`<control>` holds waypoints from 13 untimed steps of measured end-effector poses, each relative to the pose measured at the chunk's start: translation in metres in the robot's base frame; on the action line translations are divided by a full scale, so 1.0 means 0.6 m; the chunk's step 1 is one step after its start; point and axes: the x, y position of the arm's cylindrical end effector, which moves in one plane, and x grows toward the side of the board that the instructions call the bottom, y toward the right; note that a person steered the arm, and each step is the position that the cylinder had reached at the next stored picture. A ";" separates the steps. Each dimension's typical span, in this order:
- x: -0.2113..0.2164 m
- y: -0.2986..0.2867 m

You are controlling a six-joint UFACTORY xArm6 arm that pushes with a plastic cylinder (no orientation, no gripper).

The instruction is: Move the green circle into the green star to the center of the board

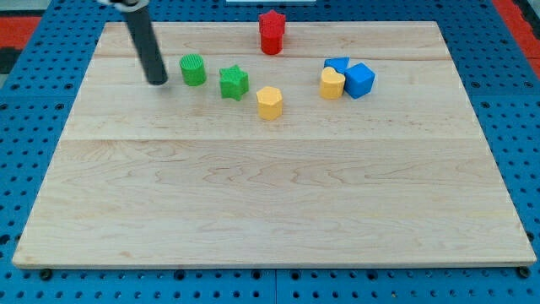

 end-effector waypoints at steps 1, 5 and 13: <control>-0.008 0.087; -0.090 0.078; 0.097 0.142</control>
